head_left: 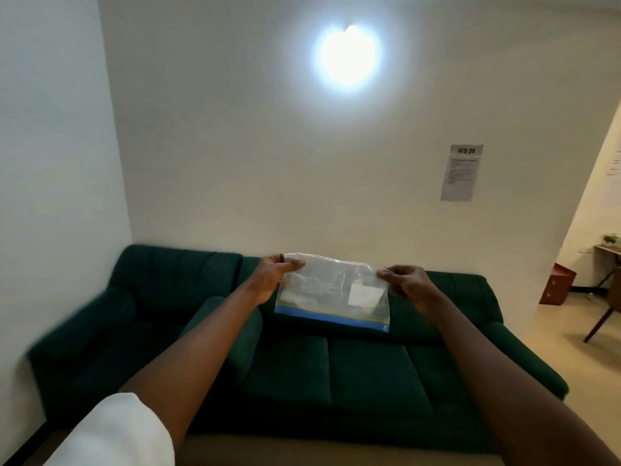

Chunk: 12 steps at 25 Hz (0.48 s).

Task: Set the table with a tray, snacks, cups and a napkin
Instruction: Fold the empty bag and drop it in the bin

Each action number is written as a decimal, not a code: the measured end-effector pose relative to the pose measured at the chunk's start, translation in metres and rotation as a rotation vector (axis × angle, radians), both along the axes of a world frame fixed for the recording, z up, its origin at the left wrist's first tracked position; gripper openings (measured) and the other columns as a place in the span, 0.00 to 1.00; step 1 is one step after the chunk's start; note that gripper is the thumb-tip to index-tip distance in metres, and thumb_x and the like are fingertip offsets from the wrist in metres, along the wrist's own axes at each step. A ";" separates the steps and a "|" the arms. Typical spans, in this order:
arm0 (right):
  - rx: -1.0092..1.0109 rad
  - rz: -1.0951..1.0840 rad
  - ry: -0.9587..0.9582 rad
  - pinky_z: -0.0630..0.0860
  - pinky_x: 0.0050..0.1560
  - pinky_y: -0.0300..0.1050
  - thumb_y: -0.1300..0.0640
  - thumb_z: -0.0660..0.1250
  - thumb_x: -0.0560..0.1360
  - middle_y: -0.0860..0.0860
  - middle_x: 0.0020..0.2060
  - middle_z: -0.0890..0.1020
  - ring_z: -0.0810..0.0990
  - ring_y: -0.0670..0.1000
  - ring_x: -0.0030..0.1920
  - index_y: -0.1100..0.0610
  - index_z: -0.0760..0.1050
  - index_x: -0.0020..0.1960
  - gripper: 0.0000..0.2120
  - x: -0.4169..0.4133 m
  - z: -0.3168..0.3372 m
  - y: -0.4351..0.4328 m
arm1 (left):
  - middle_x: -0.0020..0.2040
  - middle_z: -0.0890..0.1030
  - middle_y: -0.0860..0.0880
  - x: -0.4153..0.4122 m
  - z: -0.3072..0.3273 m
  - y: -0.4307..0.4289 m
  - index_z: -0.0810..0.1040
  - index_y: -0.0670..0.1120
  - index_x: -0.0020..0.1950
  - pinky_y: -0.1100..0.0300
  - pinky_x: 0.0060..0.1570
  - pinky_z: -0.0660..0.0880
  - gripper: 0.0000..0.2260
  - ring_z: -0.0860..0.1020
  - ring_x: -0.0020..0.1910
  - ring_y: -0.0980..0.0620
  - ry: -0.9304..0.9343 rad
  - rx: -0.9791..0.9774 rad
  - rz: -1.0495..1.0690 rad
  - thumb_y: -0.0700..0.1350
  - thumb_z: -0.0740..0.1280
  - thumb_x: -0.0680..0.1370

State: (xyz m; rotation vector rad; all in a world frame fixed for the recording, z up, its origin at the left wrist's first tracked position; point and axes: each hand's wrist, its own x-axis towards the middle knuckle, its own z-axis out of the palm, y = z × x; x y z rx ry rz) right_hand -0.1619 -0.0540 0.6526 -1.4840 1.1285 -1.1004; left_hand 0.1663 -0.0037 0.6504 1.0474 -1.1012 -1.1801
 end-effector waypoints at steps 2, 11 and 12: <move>-0.065 0.031 0.053 0.73 0.30 0.33 0.55 0.78 0.69 0.54 0.37 0.83 0.75 0.49 0.34 0.69 0.83 0.53 0.20 -0.001 0.013 -0.004 | 0.44 0.86 0.43 -0.007 0.006 0.003 0.81 0.35 0.54 0.55 0.53 0.81 0.06 0.82 0.44 0.47 0.082 -0.037 0.046 0.32 0.71 0.78; -0.201 0.373 0.658 0.83 0.54 0.45 0.33 0.80 0.62 0.47 0.53 0.86 0.86 0.49 0.54 0.49 0.80 0.62 0.35 0.097 0.087 0.003 | 0.51 0.84 0.40 0.032 0.040 0.012 0.81 0.33 0.61 0.48 0.60 0.78 0.16 0.81 0.49 0.46 -0.112 -0.067 -0.006 0.38 0.76 0.75; -0.213 0.398 0.746 0.83 0.49 0.44 0.35 0.80 0.63 0.49 0.50 0.87 0.87 0.50 0.51 0.49 0.82 0.58 0.29 0.113 0.084 0.006 | 0.53 0.84 0.38 0.036 0.045 0.012 0.80 0.31 0.61 0.47 0.60 0.78 0.18 0.81 0.49 0.46 -0.146 -0.080 -0.005 0.39 0.77 0.75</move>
